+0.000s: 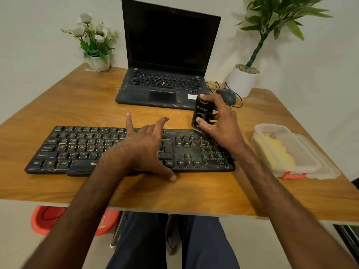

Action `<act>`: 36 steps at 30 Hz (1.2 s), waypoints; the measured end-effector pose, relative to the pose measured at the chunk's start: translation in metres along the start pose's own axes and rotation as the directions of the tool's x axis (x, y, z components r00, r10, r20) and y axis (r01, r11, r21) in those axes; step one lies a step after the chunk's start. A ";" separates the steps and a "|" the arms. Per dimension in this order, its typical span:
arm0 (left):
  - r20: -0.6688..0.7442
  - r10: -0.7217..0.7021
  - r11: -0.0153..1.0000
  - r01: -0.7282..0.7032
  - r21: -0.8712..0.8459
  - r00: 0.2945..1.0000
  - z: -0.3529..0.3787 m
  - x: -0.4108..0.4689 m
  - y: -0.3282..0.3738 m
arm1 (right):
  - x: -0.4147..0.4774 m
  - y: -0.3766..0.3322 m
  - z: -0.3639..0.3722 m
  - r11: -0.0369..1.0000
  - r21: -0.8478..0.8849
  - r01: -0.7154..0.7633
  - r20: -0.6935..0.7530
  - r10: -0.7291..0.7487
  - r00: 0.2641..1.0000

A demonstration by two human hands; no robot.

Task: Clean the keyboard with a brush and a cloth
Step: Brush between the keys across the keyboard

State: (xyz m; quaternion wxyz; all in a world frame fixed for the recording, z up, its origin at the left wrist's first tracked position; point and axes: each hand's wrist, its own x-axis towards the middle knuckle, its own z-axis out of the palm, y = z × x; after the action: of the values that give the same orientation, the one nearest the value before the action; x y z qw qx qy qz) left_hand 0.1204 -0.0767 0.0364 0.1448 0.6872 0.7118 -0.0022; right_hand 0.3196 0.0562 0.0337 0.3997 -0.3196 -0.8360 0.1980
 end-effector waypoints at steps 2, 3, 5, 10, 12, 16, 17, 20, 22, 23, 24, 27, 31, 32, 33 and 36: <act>0.001 0.001 1.000 -0.001 0.006 1.000 0.000 0.000 0.000 | -0.007 -0.003 0.001 1.000 0.024 0.009 0.014 -0.009 1.000; -0.001 0.001 1.000 -0.001 0.006 1.000 0.001 0.001 0.001 | -0.011 -0.006 0.004 0.999 0.044 0.025 0.039 -0.026 0.999; 0.000 0.000 1.000 0.000 0.001 1.000 0.000 0.001 0.001 | -0.017 -0.008 0.007 0.996 0.064 0.065 0.087 -0.071 0.994; -0.005 -0.006 1.000 0.006 -0.024 1.000 0.001 -0.002 -0.002 | -0.007 0.003 -0.010 1.000 0.019 0.006 -0.018 -0.005 1.000; -0.006 -0.009 1.000 0.009 -0.025 1.000 0.002 -0.002 -0.002 | -0.012 -0.001 -0.009 0.999 0.049 -0.004 0.006 0.004 1.000; -0.009 -0.010 0.999 0.010 -0.039 1.000 0.003 -0.002 -0.002 | -0.016 0.004 -0.007 0.998 0.060 0.010 0.058 -0.014 0.998; -0.013 -0.007 0.999 0.007 -0.042 1.000 0.004 -0.002 -0.002 | -0.013 0.007 -0.011 0.999 0.036 0.006 0.025 -0.007 1.000; -0.029 -0.001 0.999 0.000 -0.043 1.000 0.005 -0.003 -0.004 | -0.003 0.011 -0.024 1.000 0.013 0.001 -0.098 0.001 0.995; -0.033 -0.001 0.999 0.000 -0.044 0.999 0.006 -0.002 -0.005 | 0.000 0.009 -0.028 0.999 0.026 0.020 -0.119 -0.017 0.993; -0.030 0.000 0.999 -0.002 -0.045 1.000 0.006 -0.002 -0.005 | 0.000 0.007 -0.029 0.999 0.046 0.023 -0.111 -0.018 0.994; -0.027 0.002 0.999 -0.003 -0.047 1.000 0.006 -0.002 -0.005 | -0.001 0.003 -0.028 0.997 0.077 0.013 -0.094 -0.006 0.996; -0.027 -0.001 0.999 0.000 -0.053 1.000 0.006 -0.003 -0.005 | -0.012 0.001 -0.019 0.997 0.071 0.008 0.047 -0.011 0.999; -0.031 0.000 0.998 -0.002 -0.058 1.000 0.007 -0.004 -0.006 | -0.011 0.014 -0.030 0.996 -0.078 0.046 0.050 -0.042 0.998; -0.028 -0.001 0.998 -0.001 -0.057 1.000 0.007 -0.004 -0.006 | -0.009 0.018 -0.036 0.994 -0.103 0.037 0.020 -0.035 0.999; -0.025 -0.002 0.999 0.000 -0.053 1.000 0.006 -0.004 -0.005 | -0.009 0.021 -0.041 0.994 -0.106 0.016 -0.018 -0.018 1.000; -0.026 -0.005 0.999 0.004 -0.045 1.000 0.007 -0.004 -0.004 | -0.017 0.017 -0.039 1.000 -0.023 -0.007 -0.045 0.006 0.999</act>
State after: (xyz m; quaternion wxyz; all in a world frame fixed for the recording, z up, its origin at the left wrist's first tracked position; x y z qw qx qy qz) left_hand 0.1180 -0.0817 0.0300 0.1507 0.6821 0.7152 0.0224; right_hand 0.3651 0.0602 0.0381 0.4139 -0.3313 -0.8280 0.1825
